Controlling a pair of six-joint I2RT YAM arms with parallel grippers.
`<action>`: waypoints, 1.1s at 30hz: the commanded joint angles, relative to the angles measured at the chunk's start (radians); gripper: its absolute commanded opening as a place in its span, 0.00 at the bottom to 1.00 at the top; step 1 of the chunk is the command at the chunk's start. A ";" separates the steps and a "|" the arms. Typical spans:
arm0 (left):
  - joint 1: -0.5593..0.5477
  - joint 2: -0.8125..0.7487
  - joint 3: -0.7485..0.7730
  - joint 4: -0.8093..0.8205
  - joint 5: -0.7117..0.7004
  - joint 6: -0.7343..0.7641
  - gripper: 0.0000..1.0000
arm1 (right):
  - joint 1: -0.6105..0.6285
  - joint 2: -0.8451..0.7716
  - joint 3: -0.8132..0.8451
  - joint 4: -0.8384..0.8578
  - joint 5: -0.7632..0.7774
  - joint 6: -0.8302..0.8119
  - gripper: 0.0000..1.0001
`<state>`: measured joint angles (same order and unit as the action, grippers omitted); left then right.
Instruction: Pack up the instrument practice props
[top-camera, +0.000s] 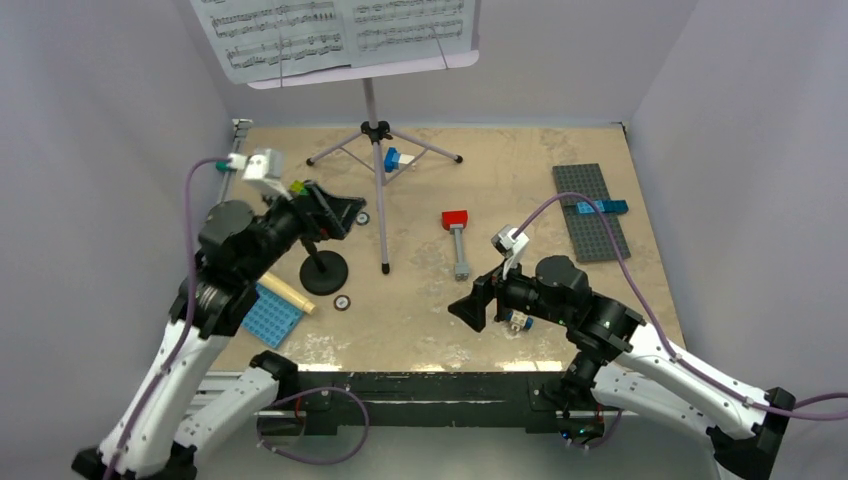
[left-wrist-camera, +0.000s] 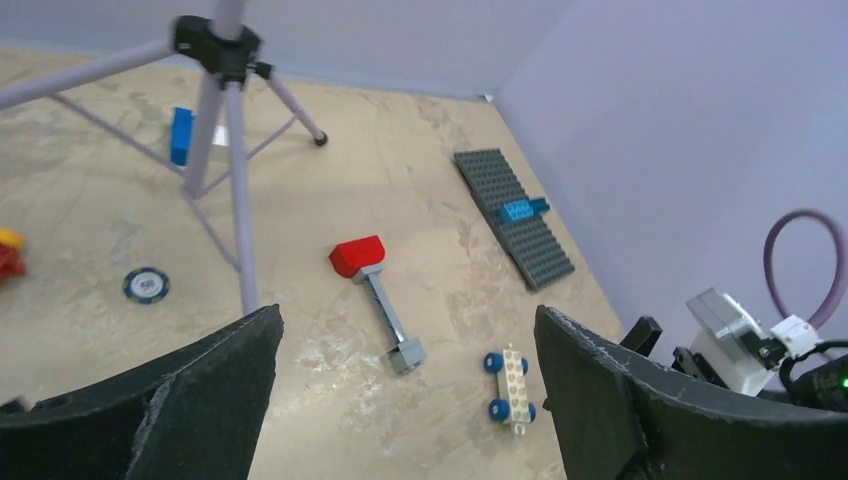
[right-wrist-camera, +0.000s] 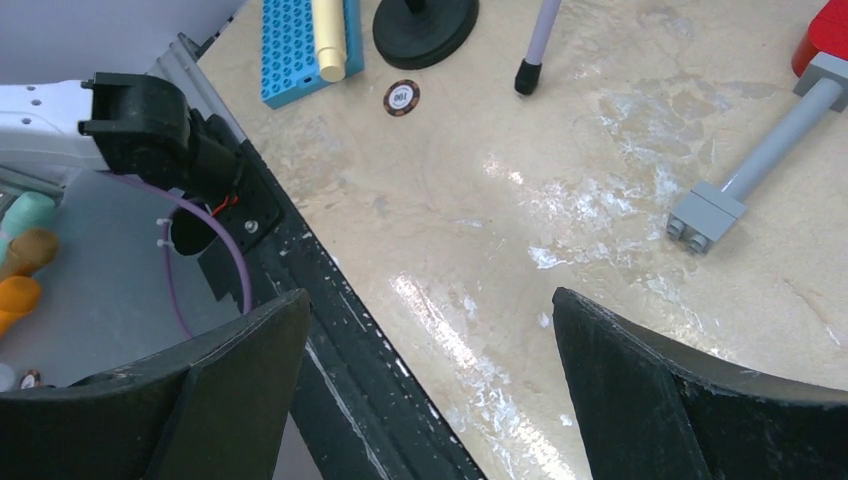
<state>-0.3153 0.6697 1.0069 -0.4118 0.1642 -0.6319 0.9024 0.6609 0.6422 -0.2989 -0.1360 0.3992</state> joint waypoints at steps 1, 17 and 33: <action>-0.196 0.196 0.087 0.123 -0.223 0.196 1.00 | -0.002 0.014 0.065 0.033 0.048 -0.016 0.96; -0.186 0.786 0.149 0.500 -0.431 0.298 0.83 | -0.002 -0.019 0.047 0.002 0.170 -0.022 0.94; -0.174 1.014 0.178 0.602 -0.517 0.283 0.56 | -0.002 -0.033 0.043 -0.046 0.256 -0.057 0.94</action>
<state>-0.4911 1.6871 1.1706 0.0959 -0.3351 -0.3470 0.9024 0.6456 0.6582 -0.3443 0.0696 0.3664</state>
